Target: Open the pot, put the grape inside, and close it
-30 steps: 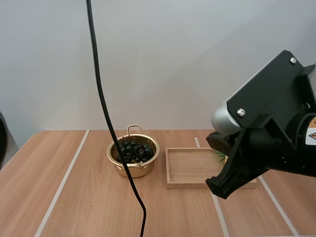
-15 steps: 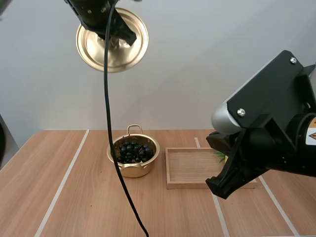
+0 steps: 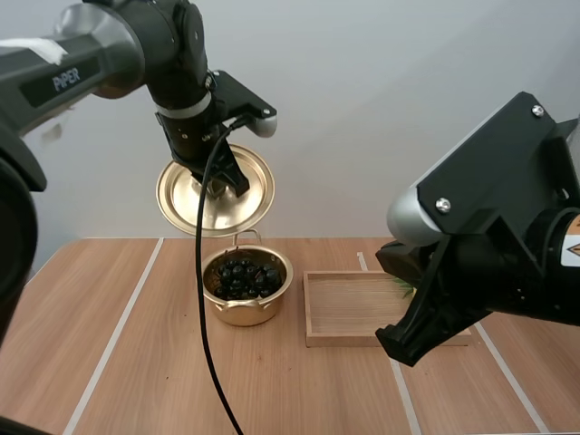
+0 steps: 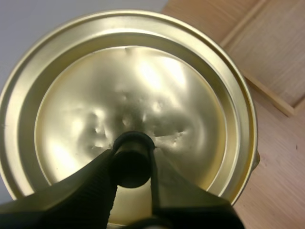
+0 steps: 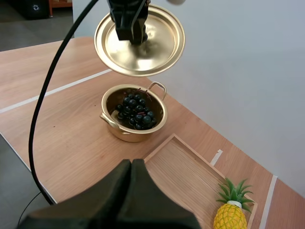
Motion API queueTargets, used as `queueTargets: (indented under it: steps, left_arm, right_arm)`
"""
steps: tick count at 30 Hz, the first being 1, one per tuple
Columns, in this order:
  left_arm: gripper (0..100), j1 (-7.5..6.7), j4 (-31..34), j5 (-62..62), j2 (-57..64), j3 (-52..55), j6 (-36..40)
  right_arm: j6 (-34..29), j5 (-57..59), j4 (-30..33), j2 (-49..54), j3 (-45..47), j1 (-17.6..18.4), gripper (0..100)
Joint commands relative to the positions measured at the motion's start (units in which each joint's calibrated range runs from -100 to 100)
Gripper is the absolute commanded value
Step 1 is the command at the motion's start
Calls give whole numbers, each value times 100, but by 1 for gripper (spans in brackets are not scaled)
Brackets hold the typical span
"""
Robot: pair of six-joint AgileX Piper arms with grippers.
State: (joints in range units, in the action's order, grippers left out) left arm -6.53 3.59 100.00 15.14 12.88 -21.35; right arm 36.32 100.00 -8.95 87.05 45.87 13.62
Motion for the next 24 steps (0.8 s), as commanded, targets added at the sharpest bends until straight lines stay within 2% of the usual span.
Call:
queueTargets:
  steps: [1, 24]
  left_arm:
    - [0, 2, -177, 0, -124, 148, -338]
    - [0, 2, -680, 0, -1897, -59, -1121]
  right_arm:
    - [-20, 0, -29, 42, 20, -19, 0]
    - [-20, 0, -29, 42, 20, -19, 0]
